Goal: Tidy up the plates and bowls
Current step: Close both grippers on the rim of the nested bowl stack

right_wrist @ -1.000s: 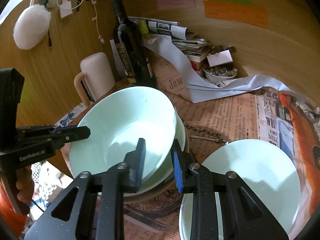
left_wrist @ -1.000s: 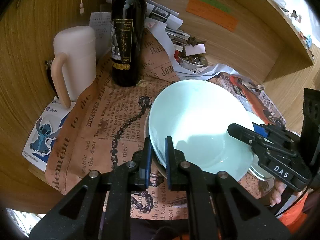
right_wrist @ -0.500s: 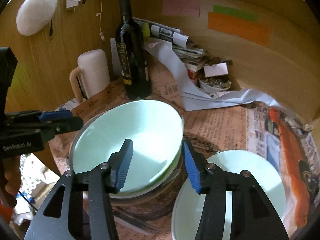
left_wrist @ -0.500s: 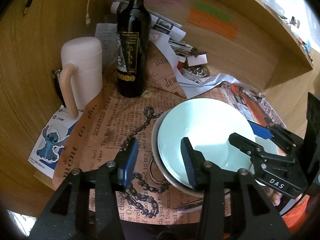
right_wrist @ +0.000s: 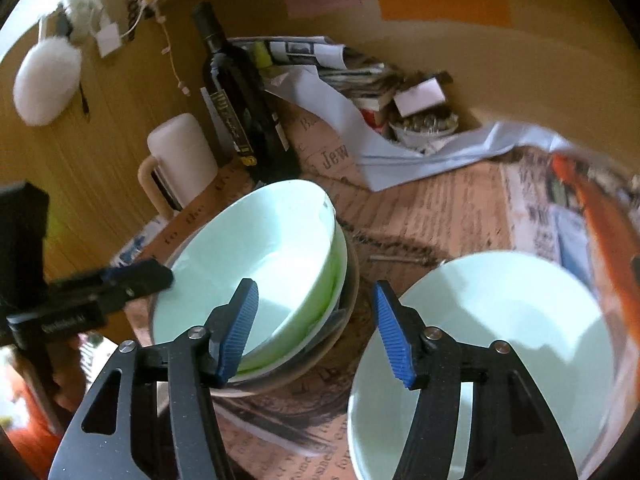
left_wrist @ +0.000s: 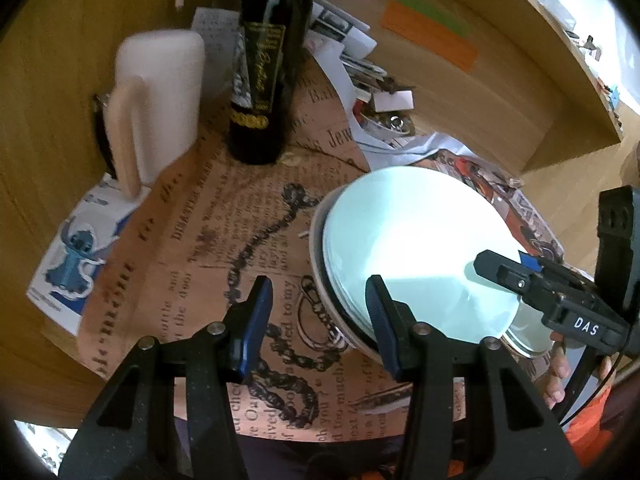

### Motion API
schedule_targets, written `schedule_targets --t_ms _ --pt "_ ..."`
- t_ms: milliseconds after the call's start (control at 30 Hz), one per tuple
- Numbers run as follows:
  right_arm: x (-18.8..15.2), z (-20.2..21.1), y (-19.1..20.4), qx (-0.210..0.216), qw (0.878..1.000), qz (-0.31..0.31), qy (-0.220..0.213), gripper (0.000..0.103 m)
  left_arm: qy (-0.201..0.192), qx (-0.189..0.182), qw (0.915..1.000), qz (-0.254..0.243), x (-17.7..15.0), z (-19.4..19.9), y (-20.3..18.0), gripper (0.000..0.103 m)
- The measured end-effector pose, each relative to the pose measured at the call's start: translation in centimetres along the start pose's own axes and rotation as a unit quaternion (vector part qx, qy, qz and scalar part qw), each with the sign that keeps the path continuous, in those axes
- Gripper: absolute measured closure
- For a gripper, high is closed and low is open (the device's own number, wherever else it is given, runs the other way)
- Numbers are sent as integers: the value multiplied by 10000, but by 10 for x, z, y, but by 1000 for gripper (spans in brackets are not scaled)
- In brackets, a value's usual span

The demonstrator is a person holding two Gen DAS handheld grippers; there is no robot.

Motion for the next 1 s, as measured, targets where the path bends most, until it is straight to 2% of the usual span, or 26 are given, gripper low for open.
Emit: schedule_targets --t_ms 267,467,700,1000 --pt "-4 -11 4 240 9991 -336 129 47 149 -334 9993 55 -4 -11 -8 55" --pt "-8 -18 2 316 9983 -459 182 48 145 -470 9988 35 -4 -13 -12 65" --pt "-7 -17 0 308 9981 -525 80 49 112 -418 9990 86 -2 -15 -10 67" --pt "-4 -16 3 162 9988 -469 51 50 -2 -68 9999 79 -2 -16 -11 67"
Point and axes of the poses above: each gripper's, at about its wrist camera, not at the fingertips, and z roughly against the way its jaws point, y to its left, x to its top, the point moved 10 cm from there along -z, roughly the way its jaws point, and after that the axes turned 1 degree about z, right-handed, at the moved point
